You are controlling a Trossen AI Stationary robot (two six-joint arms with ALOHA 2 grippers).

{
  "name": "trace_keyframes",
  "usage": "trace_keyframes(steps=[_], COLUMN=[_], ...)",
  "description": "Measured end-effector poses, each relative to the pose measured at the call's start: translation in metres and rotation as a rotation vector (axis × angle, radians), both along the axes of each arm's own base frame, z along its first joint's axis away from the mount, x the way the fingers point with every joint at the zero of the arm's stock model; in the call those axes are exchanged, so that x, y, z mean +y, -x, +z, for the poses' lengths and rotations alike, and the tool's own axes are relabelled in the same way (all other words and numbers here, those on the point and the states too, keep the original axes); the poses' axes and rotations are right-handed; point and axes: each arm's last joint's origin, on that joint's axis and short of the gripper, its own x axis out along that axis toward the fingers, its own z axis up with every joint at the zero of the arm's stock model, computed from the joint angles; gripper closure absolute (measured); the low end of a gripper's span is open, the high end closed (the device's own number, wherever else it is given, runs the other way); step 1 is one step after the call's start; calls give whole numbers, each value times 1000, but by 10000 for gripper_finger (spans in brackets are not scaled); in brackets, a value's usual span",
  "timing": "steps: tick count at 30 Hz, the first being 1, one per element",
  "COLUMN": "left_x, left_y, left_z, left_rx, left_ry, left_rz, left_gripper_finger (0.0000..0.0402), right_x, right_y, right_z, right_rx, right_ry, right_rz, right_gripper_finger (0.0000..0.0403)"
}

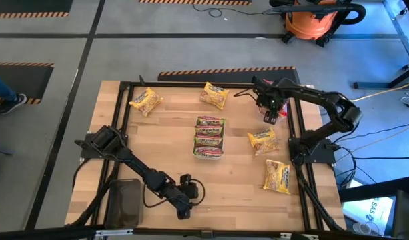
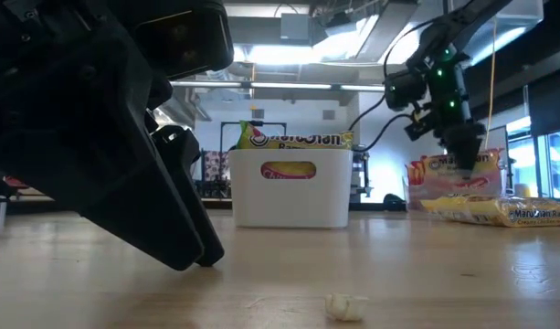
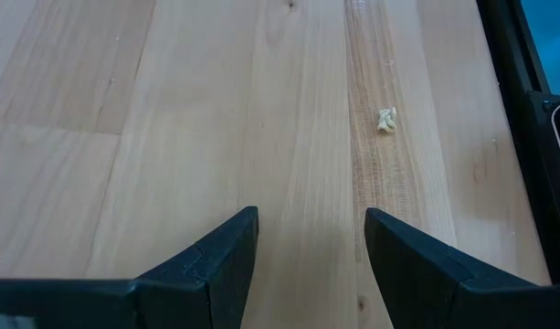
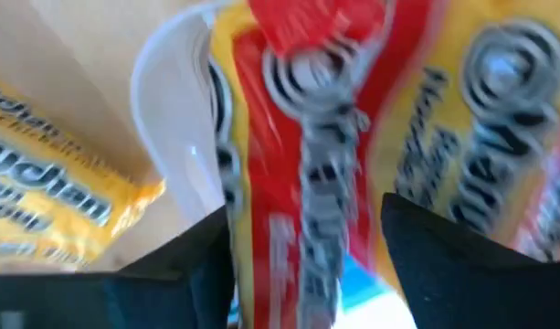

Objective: Sort Maruchan noodles
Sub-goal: Put the red noodle pack into the transparent bin, then put the yellow noodle pack into the black bin

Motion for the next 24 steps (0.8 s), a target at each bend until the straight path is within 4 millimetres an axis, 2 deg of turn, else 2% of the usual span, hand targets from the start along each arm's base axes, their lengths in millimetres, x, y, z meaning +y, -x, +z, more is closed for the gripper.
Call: trace_keyframes(steps=[3, 6, 10, 13, 18, 24], left_x=[0, 0, 0, 0, -1, -2], left_y=[0, 0, 0, -1, -2, -2], left_z=[0, 0, 0, 1, 3, 3], left_rx=[0, 0, 0, -12, -46, -53], left_ry=[0, 1, 1, -2, -5, -7], left_rz=[0, 0, 1, 10, 2, -1], left_gripper_finger=[202, 202, 202, 202, 202, 202], right_x=[3, 14, 40, 65, 103, 123], right_y=[2, 4, 8, 7, 8, 5], right_z=[19, 41, 65, 71, 64, 22], right_rx=[12, 32, -34, -161, -298, -321], right_ry=[-34, -55, -34, -23, 17, -71], right_rz=[-78, -161, -277, -328, -369, -397], right_gripper_finger=[150, 147, 146, 146, 170, 264])
